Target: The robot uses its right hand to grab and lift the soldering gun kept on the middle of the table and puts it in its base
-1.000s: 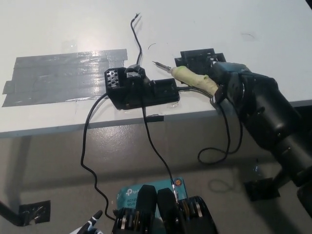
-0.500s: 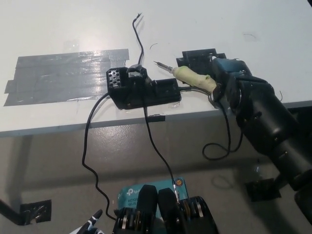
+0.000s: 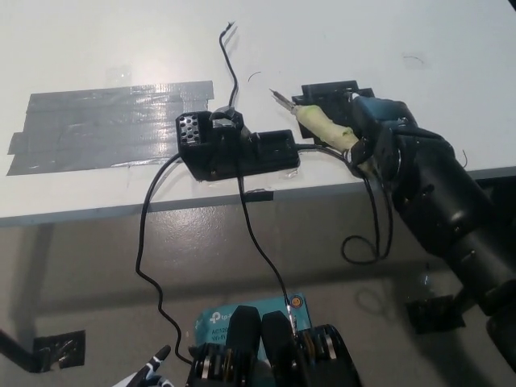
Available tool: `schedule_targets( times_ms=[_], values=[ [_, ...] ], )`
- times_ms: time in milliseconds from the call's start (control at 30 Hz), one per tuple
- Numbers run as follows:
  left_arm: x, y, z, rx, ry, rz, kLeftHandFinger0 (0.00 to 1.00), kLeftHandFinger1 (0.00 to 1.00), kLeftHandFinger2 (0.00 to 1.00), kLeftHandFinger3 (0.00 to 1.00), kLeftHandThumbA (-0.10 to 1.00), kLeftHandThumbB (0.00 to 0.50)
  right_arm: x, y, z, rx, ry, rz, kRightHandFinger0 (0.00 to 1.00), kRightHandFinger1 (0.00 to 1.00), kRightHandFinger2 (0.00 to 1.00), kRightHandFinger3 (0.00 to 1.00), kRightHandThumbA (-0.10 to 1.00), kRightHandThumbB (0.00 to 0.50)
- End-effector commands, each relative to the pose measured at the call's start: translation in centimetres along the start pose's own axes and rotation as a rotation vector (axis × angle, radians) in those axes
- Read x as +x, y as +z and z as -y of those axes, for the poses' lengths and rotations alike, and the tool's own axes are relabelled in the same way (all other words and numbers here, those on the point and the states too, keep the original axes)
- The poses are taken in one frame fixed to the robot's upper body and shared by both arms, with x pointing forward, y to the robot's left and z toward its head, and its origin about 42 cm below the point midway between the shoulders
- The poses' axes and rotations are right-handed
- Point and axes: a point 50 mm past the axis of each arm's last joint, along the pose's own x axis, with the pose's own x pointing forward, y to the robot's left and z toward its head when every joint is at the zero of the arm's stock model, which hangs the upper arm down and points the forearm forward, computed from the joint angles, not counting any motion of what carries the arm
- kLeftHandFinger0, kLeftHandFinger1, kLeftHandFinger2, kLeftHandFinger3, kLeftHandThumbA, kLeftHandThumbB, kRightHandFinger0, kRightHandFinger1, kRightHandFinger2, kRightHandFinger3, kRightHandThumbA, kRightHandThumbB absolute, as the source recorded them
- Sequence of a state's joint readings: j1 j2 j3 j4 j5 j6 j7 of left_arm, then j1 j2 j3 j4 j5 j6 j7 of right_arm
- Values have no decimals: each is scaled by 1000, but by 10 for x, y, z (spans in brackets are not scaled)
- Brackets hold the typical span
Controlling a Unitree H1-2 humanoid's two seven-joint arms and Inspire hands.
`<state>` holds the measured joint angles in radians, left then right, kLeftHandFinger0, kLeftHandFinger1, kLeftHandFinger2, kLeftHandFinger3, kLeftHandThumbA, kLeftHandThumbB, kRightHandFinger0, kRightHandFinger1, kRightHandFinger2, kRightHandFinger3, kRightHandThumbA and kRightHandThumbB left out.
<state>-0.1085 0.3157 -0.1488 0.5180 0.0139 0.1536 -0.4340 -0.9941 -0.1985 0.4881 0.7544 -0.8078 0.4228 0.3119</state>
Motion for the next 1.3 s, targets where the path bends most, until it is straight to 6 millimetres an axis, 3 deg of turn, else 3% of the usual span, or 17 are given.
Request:
schedule_targets(
  times_ms=[0, 67, 233, 300, 367, 400, 500, 633, 733, 767, 833, 900, 933, 1000, 1100, 1200, 1267],
  values=[
    [5, 16, -2, 1, 7, 58, 0, 0, 136, 384, 1000, 500, 2, 11, 5, -24, 8, 13, 0, 0, 289, 1000, 395, 77],
    [4, 17, -3, 20, -4, 62, 0, 0, 150, 402, 1000, 500, 1, 11, 4, -40, 11, 17, 0, 0, 257, 1000, 426, 69],
    [5, 21, -2, 26, -10, 58, 0, 0, 151, 416, 1000, 500, -2, 5, -1, -44, 33, 22, 56, 102, 389, 1000, 423, 58],
    [6, 20, -2, 19, -11, 54, 0, 0, 129, 390, 1000, 500, -4, 3, -7, -40, 55, 23, 26, 74, 364, 1000, 221, 23],
    [6, 23, 0, 39, -9, 53, 0, 0, 138, 385, 1000, 500, -3, 2, -13, -65, 93, -5, 0, 27, 299, 1000, -93, 0],
    [7, 23, 0, 44, -10, 52, 0, 0, 137, 382, 1000, 500, -3, 1, -14, -89, 95, 0, 0, 3, 270, 1000, -100, 1],
    [6, 26, 0, 55, -11, 47, 0, 0, 129, 378, 1000, 500, -3, -1, -18, -156, 128, -31, 61, 166, 426, 976, 84, 0],
    [5, 28, 0, 56, -14, 45, 0, 0, 124, 404, 1000, 500, -3, -2, -24, -201, 158, -56, 0, 17, 228, 768, -94, 10],
    [3, 28, -1, 69, -21, 42, 0, 4, 155, 455, 1000, 500, -3, 0, -29, -283, 222, -67, 78, 338, 404, 452, -87, 237],
    [3, 28, -1, 66, -17, 42, 0, 0, 160, 452, 1000, 500, -3, 0, -29, -313, 229, -63, 120, 373, 425, 403, -85, 298],
    [3, 28, -1, 62, -14, 43, 0, 0, 152, 437, 1000, 500, -4, 0, -30, -352, 234, -66, 123, 353, 412, 346, -99, 334],
    [2, 26, -2, 61, -15, 47, 0, 0, 148, 437, 1000, 500, -4, 2, -33, -388, 217, -67, 4, 228, 318, 545, -100, 328],
    [3, 25, -2, 63, -20, 50, 0, 0, 139, 438, 1000, 500, -6, 1, -35, -424, 169, -52, 0, 171, 353, 1000, -100, 95],
    [2, 24, -2, 75, -18, 44, 0, 0, 142, 450, 1000, 500, -9, -1, -37, -441, 91, -12, 0, 117, 369, 995, -100, 46],
    [2, 21, -4, 71, -24, 35, 0, 0, 123, 440, 1000, 500, -14, -1, -41, -464, -21, 25, 0, 178, 501, 654, -65, 8],
    [2, 19, -6, 81, -36, 29, 0, 0, 92, 422, 1000, 500, -17, -1, -44, -475, -44, 21, 0, 253, 571, 568, -18, 13],
    [2, 18, -8, 88, -39, 26, 0, 0, 87, 412, 1000, 500, -17, -4, -48, -464, -51, 19, 0, 253, 566, 598, 6, 28]
  ],
)
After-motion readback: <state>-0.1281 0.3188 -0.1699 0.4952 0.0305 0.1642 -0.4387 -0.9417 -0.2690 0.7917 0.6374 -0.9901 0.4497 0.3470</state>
